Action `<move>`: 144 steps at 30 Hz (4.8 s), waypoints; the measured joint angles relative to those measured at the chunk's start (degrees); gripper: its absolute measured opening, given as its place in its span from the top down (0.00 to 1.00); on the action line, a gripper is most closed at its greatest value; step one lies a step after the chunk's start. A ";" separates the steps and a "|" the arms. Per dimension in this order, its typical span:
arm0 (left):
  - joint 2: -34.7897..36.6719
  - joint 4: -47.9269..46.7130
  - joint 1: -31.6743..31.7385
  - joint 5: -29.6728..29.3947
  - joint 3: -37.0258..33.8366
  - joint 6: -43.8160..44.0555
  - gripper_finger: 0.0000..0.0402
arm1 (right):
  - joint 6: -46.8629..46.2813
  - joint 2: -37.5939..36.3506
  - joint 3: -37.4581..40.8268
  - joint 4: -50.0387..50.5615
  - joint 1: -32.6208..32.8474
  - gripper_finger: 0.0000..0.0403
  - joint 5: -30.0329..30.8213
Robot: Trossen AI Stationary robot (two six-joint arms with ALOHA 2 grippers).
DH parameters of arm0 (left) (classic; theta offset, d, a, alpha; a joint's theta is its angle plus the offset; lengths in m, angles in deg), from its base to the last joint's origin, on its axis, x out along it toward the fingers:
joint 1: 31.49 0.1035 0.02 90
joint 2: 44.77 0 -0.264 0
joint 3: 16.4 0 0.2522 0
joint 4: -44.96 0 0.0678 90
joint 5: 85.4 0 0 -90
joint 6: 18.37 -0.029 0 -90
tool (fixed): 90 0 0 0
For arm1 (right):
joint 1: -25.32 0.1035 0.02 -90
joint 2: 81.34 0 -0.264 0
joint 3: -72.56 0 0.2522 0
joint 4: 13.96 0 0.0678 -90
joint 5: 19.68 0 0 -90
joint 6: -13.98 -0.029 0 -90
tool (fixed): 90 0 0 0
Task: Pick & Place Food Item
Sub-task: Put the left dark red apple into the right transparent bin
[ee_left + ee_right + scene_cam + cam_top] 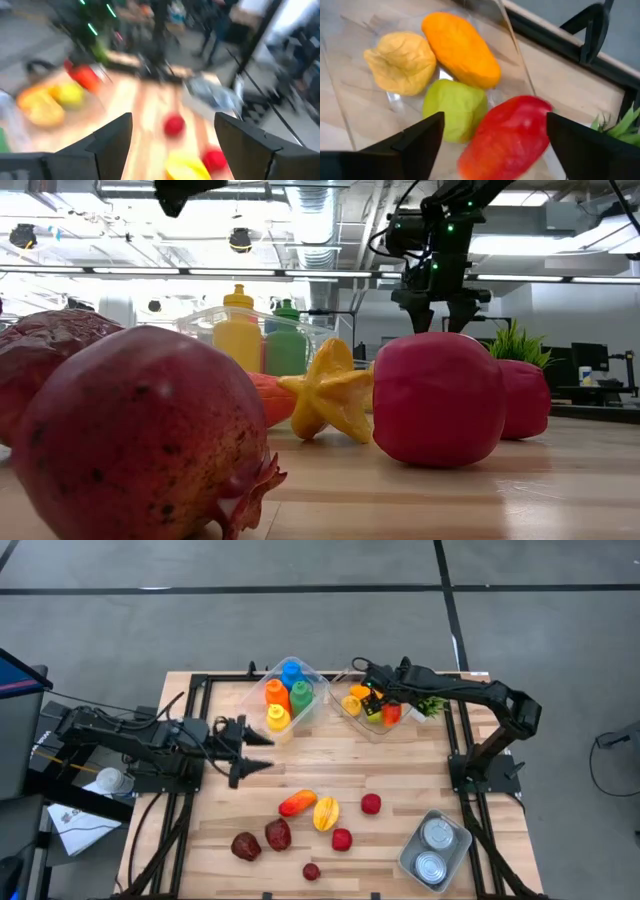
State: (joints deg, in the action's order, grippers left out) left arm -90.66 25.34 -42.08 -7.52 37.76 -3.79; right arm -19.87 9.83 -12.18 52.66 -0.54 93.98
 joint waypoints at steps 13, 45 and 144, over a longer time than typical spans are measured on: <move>-1.94 -24.66 -14.21 12.66 -0.02 14.87 0.31 | 1.36 -0.04 -7.72 4.29 6.23 0.05 -1.36; -37.87 -1.31 -38.07 0.18 -1.87 15.65 0.31 | -6.67 -0.04 -9.58 3.18 26.16 0.06 -0.85; -38.05 49.80 16.85 18.78 20.20 15.60 0.38 | -48.14 -9.49 -9.53 0.97 63.85 0.06 26.96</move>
State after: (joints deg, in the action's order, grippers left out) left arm -128.70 75.14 -25.23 11.26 57.97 11.81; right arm -68.01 0.35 -21.71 53.63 63.30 120.94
